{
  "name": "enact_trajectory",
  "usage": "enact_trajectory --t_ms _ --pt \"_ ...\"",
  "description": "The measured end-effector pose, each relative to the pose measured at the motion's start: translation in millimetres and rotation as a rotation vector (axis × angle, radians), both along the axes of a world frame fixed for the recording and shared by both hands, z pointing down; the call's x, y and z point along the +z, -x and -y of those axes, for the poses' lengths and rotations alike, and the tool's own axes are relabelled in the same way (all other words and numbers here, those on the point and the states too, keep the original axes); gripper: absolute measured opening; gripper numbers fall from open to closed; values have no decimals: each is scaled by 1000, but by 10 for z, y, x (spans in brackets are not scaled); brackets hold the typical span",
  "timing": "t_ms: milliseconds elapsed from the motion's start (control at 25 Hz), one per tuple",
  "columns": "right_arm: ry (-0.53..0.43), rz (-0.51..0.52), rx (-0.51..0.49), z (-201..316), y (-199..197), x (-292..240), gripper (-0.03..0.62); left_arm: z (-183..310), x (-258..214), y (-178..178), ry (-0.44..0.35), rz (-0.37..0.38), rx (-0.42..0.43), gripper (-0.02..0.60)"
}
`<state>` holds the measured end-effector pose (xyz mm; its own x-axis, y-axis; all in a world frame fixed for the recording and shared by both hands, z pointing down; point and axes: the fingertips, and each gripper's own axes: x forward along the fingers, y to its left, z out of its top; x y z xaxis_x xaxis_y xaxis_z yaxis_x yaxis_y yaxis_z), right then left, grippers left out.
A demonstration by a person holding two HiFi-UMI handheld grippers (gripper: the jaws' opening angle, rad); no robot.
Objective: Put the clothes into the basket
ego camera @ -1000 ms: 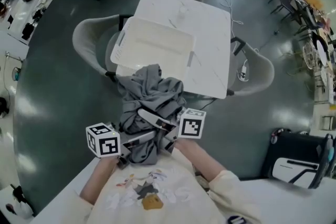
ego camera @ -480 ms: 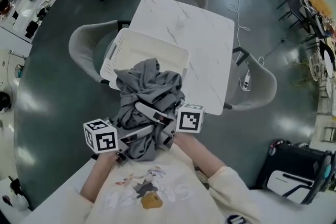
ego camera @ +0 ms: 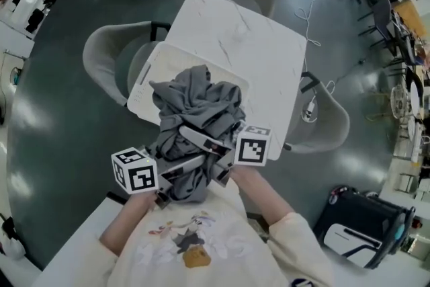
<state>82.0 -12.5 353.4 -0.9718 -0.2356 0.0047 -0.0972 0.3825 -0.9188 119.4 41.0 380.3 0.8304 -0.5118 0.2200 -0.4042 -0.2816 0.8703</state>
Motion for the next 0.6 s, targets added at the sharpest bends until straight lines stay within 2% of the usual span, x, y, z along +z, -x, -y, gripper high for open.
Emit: enact_trajectory --t_ms 120,280,400,480,600 --pt "5 -75 -24 189 27 67 319 199 32 -9 20 -54 2 459" --pt "-37 -166 -103 408 141 148 319 462 106 23 41 -86 -14 459" --pt "-25 -205 -150 529 190 283 319 600 221 29 69 -112 -35 459" --pt "0 -238 -179 590 243 412 319 663 327 58 115 -133 -56 459" --pt "3 -318 -228 676 333 623 319 740 492 135 227 -139 -108 459"
